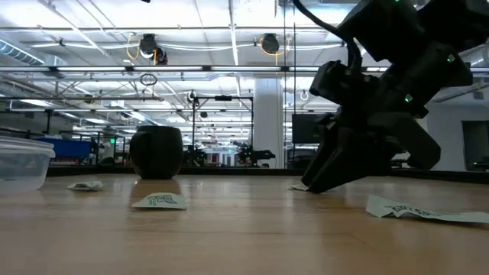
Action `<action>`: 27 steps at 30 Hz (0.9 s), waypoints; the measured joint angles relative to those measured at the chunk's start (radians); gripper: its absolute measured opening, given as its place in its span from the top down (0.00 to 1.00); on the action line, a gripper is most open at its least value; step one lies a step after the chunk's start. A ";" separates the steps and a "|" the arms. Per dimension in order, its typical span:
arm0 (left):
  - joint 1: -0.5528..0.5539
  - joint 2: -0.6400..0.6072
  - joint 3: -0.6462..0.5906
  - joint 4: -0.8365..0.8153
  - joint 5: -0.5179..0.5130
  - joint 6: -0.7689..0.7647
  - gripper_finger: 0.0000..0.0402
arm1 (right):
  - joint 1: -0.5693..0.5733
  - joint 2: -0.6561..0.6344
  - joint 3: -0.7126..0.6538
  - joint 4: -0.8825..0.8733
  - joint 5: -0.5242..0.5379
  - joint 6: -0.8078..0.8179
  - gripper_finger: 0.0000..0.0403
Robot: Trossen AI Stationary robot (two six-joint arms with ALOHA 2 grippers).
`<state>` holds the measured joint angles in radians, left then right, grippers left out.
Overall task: Pick and place Stevia / Truvia into bins
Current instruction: Put the Stevia packet into the top left transparent container
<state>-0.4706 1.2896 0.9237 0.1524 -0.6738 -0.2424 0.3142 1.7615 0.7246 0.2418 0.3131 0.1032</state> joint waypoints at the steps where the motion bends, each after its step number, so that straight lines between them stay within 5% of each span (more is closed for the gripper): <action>1: 0.000 0.000 0.000 0.000 0.000 -0.001 0.43 | -0.002 0.001 0.000 -0.004 -0.001 0.014 0.66; 20: -0.002 0.000 0.000 0.001 0.001 -0.010 0.43 | -0.006 0.003 -0.001 -0.080 -0.009 0.013 0.98; 27: -0.002 0.000 0.000 0.001 0.001 -0.010 0.43 | 0.002 -0.017 -0.004 -0.043 0.001 -0.013 1.00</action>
<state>-0.4725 1.2900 0.9234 0.1532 -0.6724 -0.2520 0.3160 1.7443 0.7204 0.1984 0.3137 0.0907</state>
